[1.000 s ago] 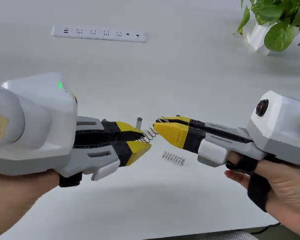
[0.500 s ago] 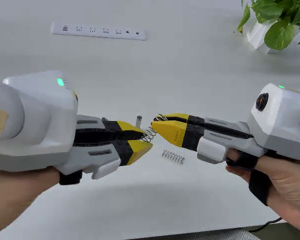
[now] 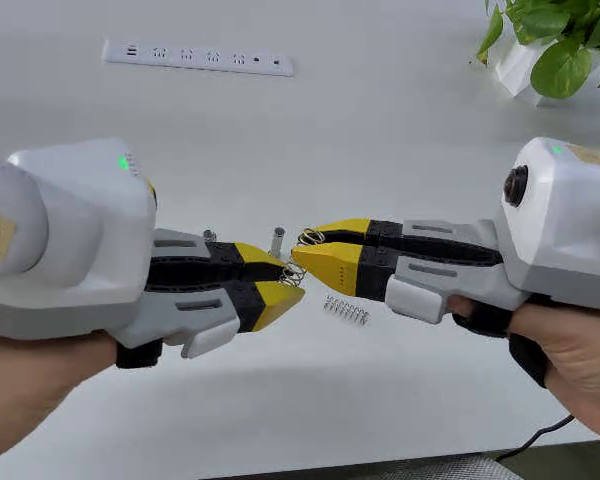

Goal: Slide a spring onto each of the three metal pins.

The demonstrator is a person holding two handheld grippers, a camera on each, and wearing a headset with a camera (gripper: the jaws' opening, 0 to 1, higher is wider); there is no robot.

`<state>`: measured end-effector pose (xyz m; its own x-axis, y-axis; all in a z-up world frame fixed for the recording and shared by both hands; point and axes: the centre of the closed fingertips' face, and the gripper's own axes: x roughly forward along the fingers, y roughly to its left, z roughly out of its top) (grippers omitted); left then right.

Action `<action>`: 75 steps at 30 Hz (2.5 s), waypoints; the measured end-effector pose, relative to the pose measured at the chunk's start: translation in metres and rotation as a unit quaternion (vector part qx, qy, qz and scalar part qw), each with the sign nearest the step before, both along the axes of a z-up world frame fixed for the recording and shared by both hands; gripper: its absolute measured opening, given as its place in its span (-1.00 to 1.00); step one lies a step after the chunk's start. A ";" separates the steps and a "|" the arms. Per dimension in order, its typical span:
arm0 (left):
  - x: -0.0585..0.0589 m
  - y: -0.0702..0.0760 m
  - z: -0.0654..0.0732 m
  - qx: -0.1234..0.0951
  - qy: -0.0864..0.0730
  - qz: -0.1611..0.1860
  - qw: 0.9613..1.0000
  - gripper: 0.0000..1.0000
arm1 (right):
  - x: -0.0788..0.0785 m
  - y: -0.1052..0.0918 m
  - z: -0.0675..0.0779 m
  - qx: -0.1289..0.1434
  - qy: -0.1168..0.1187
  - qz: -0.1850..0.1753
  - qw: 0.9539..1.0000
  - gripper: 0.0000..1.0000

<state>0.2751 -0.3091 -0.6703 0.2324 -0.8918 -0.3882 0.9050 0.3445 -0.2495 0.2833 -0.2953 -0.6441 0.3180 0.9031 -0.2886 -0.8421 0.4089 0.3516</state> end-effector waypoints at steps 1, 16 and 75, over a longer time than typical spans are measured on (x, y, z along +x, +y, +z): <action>0.000 0.000 0.000 -0.001 0.000 -0.001 1.000 -0.87 | 0.000 0.001 0.000 -0.007 -0.005 0.004 1.000 -0.90; -0.003 -0.001 -0.001 -0.008 -0.002 -0.007 1.000 -0.87 | -0.005 0.006 0.001 -0.061 -0.041 0.038 0.997 -0.89; -0.025 -0.015 -0.001 0.019 -0.025 -0.096 0.995 -0.88 | -0.036 -0.012 -0.007 -0.314 -0.087 0.392 0.861 -0.67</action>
<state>0.2504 -0.3239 -0.6717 0.0790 -0.9063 -0.4151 0.9661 0.1722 -0.1922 0.2476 -0.3070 -0.6516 -0.2296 0.5440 -0.8071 -0.9635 -0.2445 0.1093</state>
